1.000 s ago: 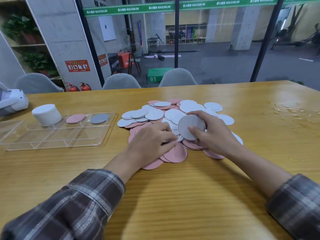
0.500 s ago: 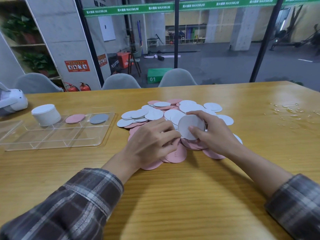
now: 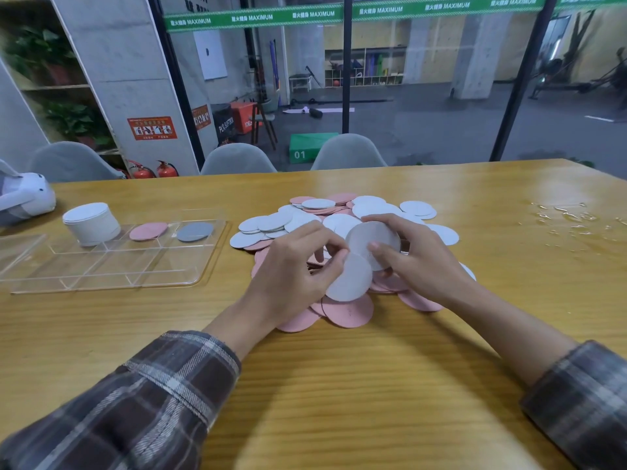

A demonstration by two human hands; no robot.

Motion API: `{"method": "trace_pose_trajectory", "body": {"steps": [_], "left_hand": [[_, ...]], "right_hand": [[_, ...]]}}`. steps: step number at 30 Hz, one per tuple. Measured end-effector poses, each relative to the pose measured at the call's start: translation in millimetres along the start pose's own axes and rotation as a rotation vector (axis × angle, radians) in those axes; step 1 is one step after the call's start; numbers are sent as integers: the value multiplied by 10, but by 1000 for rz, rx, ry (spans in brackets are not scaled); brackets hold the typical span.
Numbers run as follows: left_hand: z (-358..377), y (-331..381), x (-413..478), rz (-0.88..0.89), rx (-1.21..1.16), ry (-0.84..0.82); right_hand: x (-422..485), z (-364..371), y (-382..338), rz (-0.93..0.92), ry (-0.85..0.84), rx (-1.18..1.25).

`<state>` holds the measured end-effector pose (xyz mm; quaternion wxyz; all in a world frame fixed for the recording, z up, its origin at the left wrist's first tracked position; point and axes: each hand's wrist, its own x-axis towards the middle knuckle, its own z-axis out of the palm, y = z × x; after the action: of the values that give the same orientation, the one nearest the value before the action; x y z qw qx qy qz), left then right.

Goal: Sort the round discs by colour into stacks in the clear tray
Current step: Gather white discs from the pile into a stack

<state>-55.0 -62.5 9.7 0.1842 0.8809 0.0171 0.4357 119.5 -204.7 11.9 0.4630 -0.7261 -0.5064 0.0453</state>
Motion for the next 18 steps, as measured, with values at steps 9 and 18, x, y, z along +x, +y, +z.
{"method": "trace_pose_trajectory", "body": {"steps": [9, 18], "left_hand": [[46, -21, -2, -428, -387, -45], [45, 24, 3, -597, -432, 22]], "right_hand": [[1, -18, -55, 103, -92, 238], [-60, 34, -153, 173, -217, 418]]}}
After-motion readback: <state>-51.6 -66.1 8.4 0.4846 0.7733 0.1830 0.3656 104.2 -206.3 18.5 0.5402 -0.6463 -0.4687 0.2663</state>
